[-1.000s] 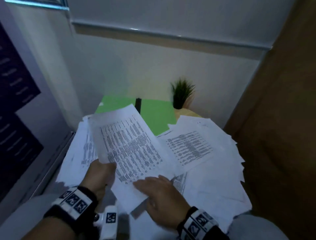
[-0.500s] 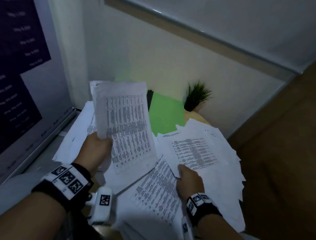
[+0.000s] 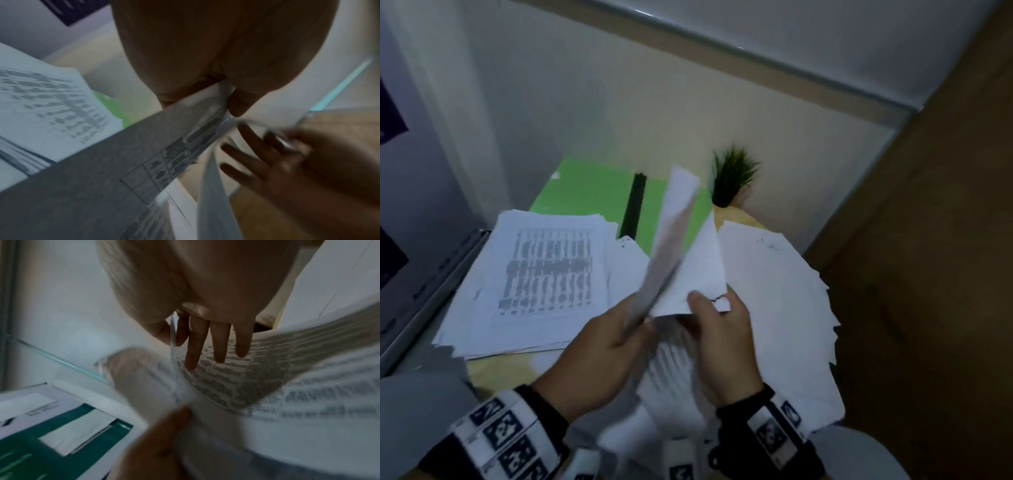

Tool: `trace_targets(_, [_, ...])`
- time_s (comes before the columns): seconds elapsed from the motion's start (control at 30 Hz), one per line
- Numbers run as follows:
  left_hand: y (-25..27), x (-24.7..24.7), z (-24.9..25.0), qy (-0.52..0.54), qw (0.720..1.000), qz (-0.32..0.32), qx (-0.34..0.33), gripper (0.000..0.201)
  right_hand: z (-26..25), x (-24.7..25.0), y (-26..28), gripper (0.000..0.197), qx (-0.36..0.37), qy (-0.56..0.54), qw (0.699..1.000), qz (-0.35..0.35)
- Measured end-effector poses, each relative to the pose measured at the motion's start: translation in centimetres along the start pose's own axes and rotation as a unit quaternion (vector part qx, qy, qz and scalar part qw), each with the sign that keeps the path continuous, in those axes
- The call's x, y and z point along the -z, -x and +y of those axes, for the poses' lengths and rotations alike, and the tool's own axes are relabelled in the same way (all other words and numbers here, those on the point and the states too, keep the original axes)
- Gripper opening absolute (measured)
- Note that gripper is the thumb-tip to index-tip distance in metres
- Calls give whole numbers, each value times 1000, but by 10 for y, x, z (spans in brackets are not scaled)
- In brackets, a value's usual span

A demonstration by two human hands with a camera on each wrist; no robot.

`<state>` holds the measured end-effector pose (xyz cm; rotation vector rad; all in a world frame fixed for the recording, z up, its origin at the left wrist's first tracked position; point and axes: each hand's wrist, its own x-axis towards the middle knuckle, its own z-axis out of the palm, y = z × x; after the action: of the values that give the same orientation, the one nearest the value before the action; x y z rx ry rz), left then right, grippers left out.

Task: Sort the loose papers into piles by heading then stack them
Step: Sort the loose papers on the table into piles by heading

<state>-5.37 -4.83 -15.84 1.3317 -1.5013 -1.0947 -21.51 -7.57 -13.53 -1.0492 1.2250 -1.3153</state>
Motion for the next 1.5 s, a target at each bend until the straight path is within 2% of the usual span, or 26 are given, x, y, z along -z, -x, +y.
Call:
trace_targets(0.03, [3, -6, 0, 9, 1000, -16, -6, 35, 2, -4, 1, 13, -14, -31, 999, 1])
trace_targets(0.1, [4, -12, -4, 16, 1000, -8, -10, 51, 0, -11, 4, 14, -43, -92, 995, -14])
trace_targets(0.13, [3, -12, -6, 8, 1000, 19, -16, 52, -2, -13, 6, 18, -57, -124, 990, -32])
trace_targets(0.2, [-2, -9, -9, -13, 995, 100, -23, 33, -5, -11, 4, 22, -82, -154, 981, -83])
trace_targets(0.23, [-6, -7, -9, -17, 990, 140, -10, 23, -6, -5, 0, 24, -84, -134, 980, -118])
trace_targets(0.3, [-12, 3, -10, -13, 980, 193, 39, 16, -4, 15, -18, 36, -76, -21, 982, -174])
trace_targets(0.33, [-15, 10, -12, -9, 975, 215, 59, 13, -1, 29, -33, 39, -73, 43, 983, -165])
trace_targets(0.4, [-21, 26, -13, -9, 965, 252, 73, 5, 10, 55, -68, 33, -55, 184, 979, -67])
trace_targets(0.43, [-24, 32, -15, -16, 962, 263, 76, 8, 23, 71, -87, 32, -51, 277, 959, -25])
trace_targets(0.47, [-25, 38, -18, -18, 958, 274, 82, 12, 37, 87, -102, 40, -71, 361, 930, -12])
trace_targets(0.53, [-27, 47, -25, -7, 953, 288, 95, 17, 70, 114, -121, 72, -151, 491, 857, -39])
trace_targets(0.6, [-28, 53, -33, 6, 950, 291, 111, 17, 92, 128, -129, 105, -184, 586, 786, -73])
trace_targets(0.67, [-28, 56, -40, 12, 947, 294, 126, 18, 101, 128, -134, 119, -163, 619, 764, -77])
trace_targets(0.77, [-30, 55, -45, 14, 946, 294, 132, 20, 101, 117, -136, 119, -143, 634, 756, -80])
trace_targets(0.83, [-32, 54, -47, 14, 946, 293, 136, 20, 103, 112, -135, 106, -169, 614, 769, -63])
trace_targets(0.9, [-34, 54, -47, 14, 946, 294, 134, 20, 109, 111, -133, 77, -168, 539, 825, -22])
trace_targets(0.97, [-35, 56, -48, 22, 950, 285, 123, 19, 110, 114, -130, 43, -122, 427, 895, 43])
trace_targets(1.03, [-35, 57, -46, 57, 953, 272, 122, 17, 93, 115, -124, 16, -66, 336, 934, 101])
trace_targets(1.13, [-33, 59, -41, 140, 957, 220, 127, 11, 48, 111, -106, 17, 10, 218, 971, 101])
trace_targets(1.2, [-33, 59, -34, 182, 960, 179, 114, 11, 20, 106, -90, 8, 61, 164, 981, 89])
trace_targets(1.27, [-33, 55, -32, 181, 965, 145, 121, 15, 0, 99, -72, 13, 95, 116, 984, 97])
trace_targets(1.33, [-30, 47, -31, 157, 972, 113, 130, 16, -17, 92, -52, 22, 104, 75, 987, 98])
trace_targets(1.4, [-27, 38, -31, 139, 979, 77, 132, 21, -31, 85, -35, 32, 101, 43, 992, 68])
trace_targets(1.5, [-22, 25, -26, 134, 982, 44, 125, 27, -42, 78, -19, 33, 90, 27, 995, 19])
